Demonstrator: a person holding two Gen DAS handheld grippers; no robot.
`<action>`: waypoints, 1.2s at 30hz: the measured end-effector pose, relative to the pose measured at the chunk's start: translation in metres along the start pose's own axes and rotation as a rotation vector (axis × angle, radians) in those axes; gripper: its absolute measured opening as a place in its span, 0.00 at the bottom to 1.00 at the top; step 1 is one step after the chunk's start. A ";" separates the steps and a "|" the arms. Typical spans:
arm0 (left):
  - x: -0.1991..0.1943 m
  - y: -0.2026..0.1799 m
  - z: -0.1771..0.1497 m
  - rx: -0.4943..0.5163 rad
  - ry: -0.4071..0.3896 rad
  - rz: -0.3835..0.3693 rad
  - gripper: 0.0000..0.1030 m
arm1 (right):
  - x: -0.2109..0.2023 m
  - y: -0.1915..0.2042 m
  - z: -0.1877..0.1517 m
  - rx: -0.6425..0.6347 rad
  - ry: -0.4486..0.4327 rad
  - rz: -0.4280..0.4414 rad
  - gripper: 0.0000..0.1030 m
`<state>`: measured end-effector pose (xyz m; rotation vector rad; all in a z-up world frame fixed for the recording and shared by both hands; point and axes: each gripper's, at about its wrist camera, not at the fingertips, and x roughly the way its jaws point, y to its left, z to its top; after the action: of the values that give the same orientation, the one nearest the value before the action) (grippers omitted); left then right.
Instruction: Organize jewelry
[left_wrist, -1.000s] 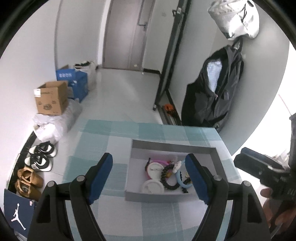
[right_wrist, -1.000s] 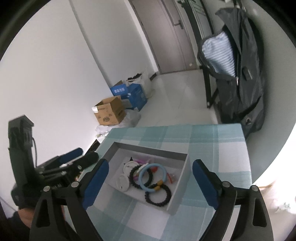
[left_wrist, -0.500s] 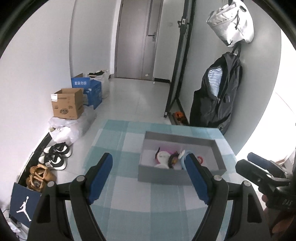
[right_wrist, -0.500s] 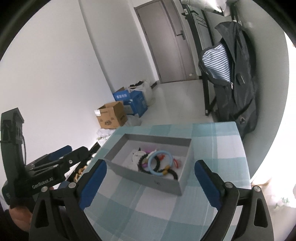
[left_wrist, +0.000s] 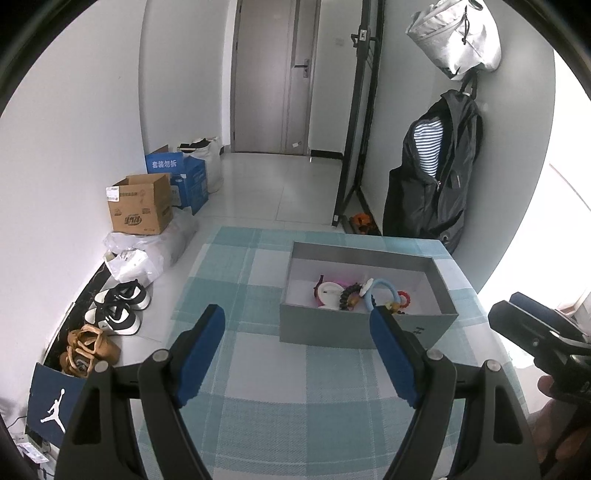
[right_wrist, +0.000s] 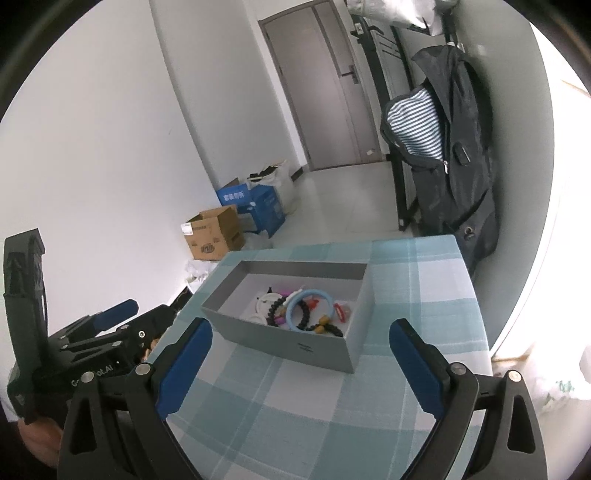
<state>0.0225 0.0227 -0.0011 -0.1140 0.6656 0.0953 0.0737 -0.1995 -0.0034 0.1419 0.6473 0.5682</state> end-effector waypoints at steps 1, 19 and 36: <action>0.000 -0.001 0.000 0.005 -0.002 0.007 0.75 | -0.001 0.000 0.000 0.001 -0.001 -0.005 0.95; -0.004 -0.006 0.001 0.023 -0.009 -0.033 0.75 | 0.000 -0.008 -0.002 0.043 0.006 -0.002 0.95; -0.002 -0.007 0.002 0.012 -0.015 -0.030 0.75 | 0.005 -0.003 -0.006 0.023 0.018 -0.003 0.95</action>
<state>0.0226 0.0157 0.0025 -0.1113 0.6490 0.0627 0.0746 -0.1995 -0.0121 0.1571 0.6710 0.5596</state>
